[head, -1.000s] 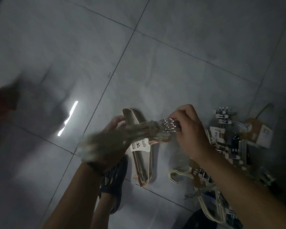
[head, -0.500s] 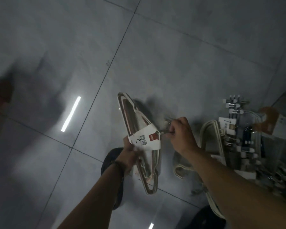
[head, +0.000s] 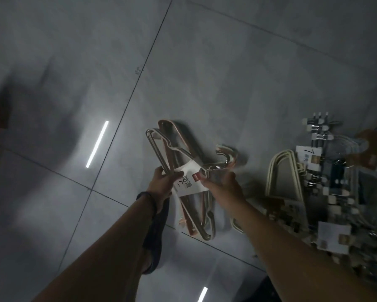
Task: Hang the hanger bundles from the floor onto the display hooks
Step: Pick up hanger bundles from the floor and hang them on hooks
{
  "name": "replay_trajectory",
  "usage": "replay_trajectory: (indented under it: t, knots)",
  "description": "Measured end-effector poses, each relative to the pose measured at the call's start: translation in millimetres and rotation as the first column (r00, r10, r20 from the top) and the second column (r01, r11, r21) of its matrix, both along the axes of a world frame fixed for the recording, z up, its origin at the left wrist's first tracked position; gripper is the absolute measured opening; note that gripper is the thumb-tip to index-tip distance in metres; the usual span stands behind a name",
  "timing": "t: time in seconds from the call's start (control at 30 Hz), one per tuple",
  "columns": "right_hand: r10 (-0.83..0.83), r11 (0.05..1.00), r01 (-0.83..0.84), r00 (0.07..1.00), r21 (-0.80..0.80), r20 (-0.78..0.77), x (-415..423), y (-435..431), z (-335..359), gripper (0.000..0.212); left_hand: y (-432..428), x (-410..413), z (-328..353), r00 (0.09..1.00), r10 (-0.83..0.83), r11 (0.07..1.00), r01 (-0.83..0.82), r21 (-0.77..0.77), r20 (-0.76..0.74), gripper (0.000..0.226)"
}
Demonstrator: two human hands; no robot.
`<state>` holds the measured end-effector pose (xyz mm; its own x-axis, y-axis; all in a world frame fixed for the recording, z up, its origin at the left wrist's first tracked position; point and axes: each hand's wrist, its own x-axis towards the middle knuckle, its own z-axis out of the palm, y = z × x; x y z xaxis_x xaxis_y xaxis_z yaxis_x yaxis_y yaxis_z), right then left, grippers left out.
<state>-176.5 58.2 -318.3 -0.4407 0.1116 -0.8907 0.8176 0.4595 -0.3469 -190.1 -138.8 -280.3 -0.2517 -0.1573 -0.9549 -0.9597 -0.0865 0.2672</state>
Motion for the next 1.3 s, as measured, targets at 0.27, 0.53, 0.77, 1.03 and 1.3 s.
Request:
replay_trajectory:
  t: [0.27,0.53,0.77,1.03,1.3]
  knots:
    - [-0.146,0.983,0.15,0.988,-0.102,0.05,19,-36,-40,0.091,0,5,-42,0.958,0.274,0.957,-0.28,0.081,0.081,0.036]
    - [-0.178,0.928,0.19,0.982,-0.32,0.067,22,-1,34,0.056,1,-3,26,0.999,0.042,0.979,-0.044,0.198,0.012,0.038]
    - [-0.101,0.992,0.078,0.965,-0.104,-0.241,15,72,229,0.06,72,-13,197,0.968,0.031,0.976,0.025,0.217,-0.249,0.077]
    - [0.219,0.939,0.042,0.692,0.342,-0.687,-24,193,584,0.04,194,-42,513,0.821,-0.208,0.905,0.368,0.214,-0.531,0.036]
    - [0.278,0.777,0.254,0.681,0.575,-0.677,27,281,841,0.023,311,-10,758,0.467,-0.389,0.627,0.765,0.143,-0.794,0.025]
